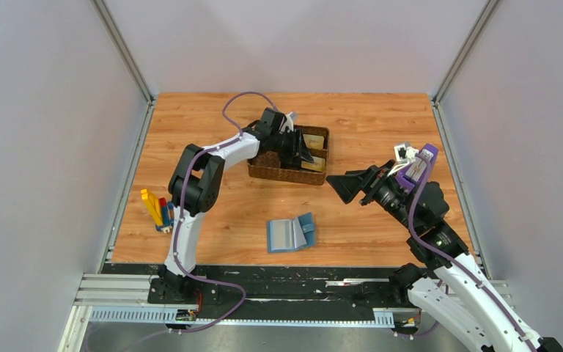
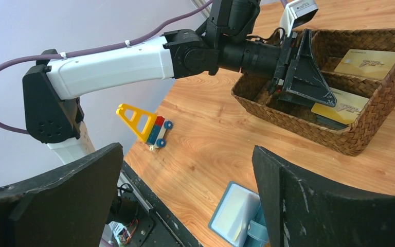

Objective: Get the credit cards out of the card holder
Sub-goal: Place the credit card in the storage box, then remove the credit card from the card holder.

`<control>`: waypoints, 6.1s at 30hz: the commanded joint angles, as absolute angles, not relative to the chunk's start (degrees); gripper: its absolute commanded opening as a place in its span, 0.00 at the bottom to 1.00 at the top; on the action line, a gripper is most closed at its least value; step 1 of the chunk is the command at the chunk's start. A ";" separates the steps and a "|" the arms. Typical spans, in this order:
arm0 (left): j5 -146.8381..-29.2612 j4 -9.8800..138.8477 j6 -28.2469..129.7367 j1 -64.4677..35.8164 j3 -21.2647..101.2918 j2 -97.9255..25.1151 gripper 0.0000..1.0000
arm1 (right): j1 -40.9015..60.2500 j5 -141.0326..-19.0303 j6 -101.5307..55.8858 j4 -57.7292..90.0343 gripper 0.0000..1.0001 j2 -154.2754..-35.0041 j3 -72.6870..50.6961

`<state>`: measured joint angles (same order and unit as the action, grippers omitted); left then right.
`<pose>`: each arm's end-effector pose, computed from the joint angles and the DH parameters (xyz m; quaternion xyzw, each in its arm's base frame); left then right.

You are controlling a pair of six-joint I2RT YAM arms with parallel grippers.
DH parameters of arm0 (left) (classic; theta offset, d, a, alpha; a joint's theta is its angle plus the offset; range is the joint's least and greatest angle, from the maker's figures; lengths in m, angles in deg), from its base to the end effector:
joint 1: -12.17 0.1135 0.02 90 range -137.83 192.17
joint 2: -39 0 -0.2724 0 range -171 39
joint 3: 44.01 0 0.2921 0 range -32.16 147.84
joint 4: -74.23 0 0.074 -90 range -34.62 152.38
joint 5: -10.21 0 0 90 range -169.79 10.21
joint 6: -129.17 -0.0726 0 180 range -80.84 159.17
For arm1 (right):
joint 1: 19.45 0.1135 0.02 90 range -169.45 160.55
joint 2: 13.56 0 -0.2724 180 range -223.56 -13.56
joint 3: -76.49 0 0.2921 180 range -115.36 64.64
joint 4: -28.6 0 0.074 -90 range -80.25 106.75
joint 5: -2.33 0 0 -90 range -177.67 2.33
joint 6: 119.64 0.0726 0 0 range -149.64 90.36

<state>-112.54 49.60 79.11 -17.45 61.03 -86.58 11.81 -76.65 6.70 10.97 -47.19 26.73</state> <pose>0.4563 -0.3046 0.1368 0.0273 0.8930 -0.4227 0.1518 0.1800 0.1255 0.3417 -0.0353 0.7153 0.4435 0.5389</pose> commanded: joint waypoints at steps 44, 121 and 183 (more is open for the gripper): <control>-101.30 34.15 72.33 -17.53 39.14 -49.19 0.60 | 16.58 -66.61 14.90 5.15 0.38 -62.29 28.88; -101.44 42.89 76.32 -17.53 5.34 -30.48 0.54 | 44.19 -104.39 23.25 -3.76 0.48 -107.29 9.97; -118.44 65.47 83.12 -18.50 1.30 -41.91 0.42 | 44.14 -117.10 22.79 -23.84 0.38 -92.44 7.15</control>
